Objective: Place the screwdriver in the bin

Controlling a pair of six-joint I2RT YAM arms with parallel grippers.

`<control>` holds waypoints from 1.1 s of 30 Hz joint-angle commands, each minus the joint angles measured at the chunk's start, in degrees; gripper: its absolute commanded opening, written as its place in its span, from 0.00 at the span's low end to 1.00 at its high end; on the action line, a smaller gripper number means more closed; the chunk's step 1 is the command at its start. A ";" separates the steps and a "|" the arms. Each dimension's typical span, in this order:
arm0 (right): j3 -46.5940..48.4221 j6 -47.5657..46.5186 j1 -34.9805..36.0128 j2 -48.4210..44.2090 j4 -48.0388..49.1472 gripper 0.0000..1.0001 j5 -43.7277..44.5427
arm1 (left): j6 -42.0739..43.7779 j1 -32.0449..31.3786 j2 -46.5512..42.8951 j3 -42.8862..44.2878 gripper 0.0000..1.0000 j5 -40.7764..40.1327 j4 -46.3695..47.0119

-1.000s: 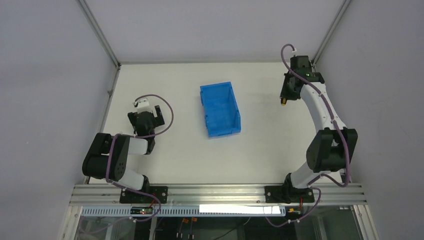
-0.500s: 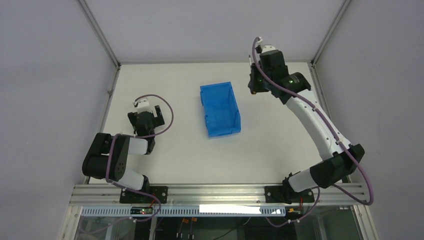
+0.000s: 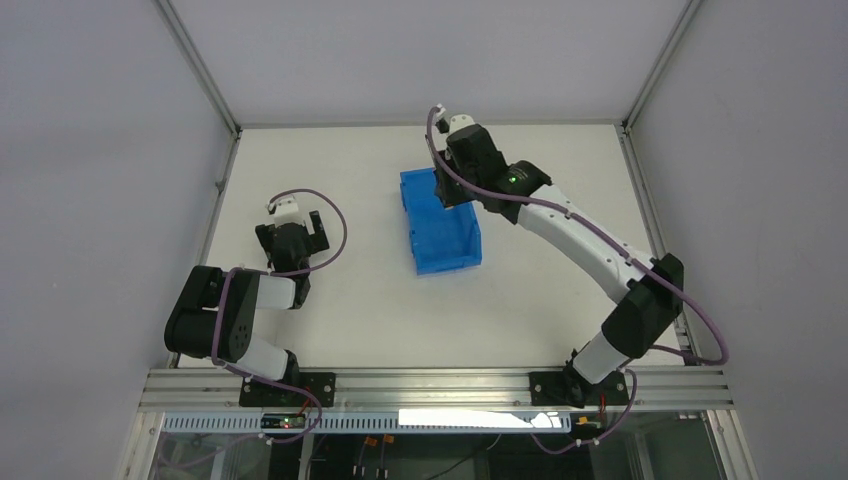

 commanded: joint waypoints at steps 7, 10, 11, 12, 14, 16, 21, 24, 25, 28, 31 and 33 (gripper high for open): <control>-8.41 5.28 0.66 8.45 7.41 0.00 1.66 | -0.65 -0.26 0.10 0.90 0.99 -0.97 1.24; -11.46 6.58 0.67 10.13 9.40 0.00 1.27 | -0.61 -0.21 0.12 0.90 0.99 -0.97 1.24; -12.30 6.99 0.67 10.68 9.85 0.00 1.34 | -0.64 -0.21 0.06 0.90 0.99 -0.97 1.24; -13.06 7.45 0.67 11.40 10.38 0.00 1.39 | -0.65 -0.22 0.12 0.90 0.99 -0.97 1.24; -14.67 7.99 0.67 12.93 11.56 0.00 1.40 | -0.66 -0.23 0.10 0.92 0.99 -1.02 1.24; -14.87 8.14 0.62 14.84 11.78 0.00 1.27 | -0.65 -0.25 0.07 0.93 0.99 -0.97 1.24; -13.43 7.85 0.72 18.93 11.38 0.00 1.96 | -0.66 -0.22 0.06 0.91 0.99 -0.97 1.24; -12.89 7.77 0.85 20.06 11.19 0.00 2.50 | -0.68 -0.22 0.08 0.91 0.99 -0.98 1.24; -12.74 7.63 0.89 20.34 10.95 0.03 2.73 | -0.63 -0.21 0.08 0.90 0.99 -0.97 1.24; -11.74 7.31 1.15 20.67 9.86 0.18 3.36 | -0.64 -0.23 0.06 0.91 0.99 -0.97 1.24; -10.40 6.77 1.49 19.88 8.00 0.32 3.98 | -0.60 -0.26 0.08 0.91 0.99 -0.97 1.24; -9.41 6.25 1.68 18.43 7.13 0.39 4.40 | -0.62 -0.22 0.10 0.90 0.99 -0.97 1.24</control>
